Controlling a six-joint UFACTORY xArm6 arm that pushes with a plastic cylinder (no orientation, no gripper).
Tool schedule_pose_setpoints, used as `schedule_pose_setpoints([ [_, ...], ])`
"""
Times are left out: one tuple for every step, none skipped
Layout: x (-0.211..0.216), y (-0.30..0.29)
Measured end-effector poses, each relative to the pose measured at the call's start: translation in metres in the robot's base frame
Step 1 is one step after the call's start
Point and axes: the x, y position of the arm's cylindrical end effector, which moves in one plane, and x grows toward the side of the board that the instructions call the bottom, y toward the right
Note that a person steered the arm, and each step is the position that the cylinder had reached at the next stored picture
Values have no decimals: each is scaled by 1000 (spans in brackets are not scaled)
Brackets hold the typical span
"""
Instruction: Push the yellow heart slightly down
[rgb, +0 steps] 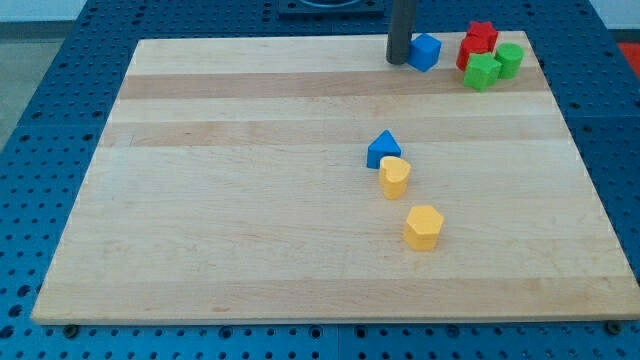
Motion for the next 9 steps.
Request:
schedule_pose_setpoints([
  [0, 7],
  [0, 12],
  [0, 17],
  [2, 14],
  [25, -6],
  [61, -37],
  [84, -64],
  [106, -87],
  [135, -96],
])
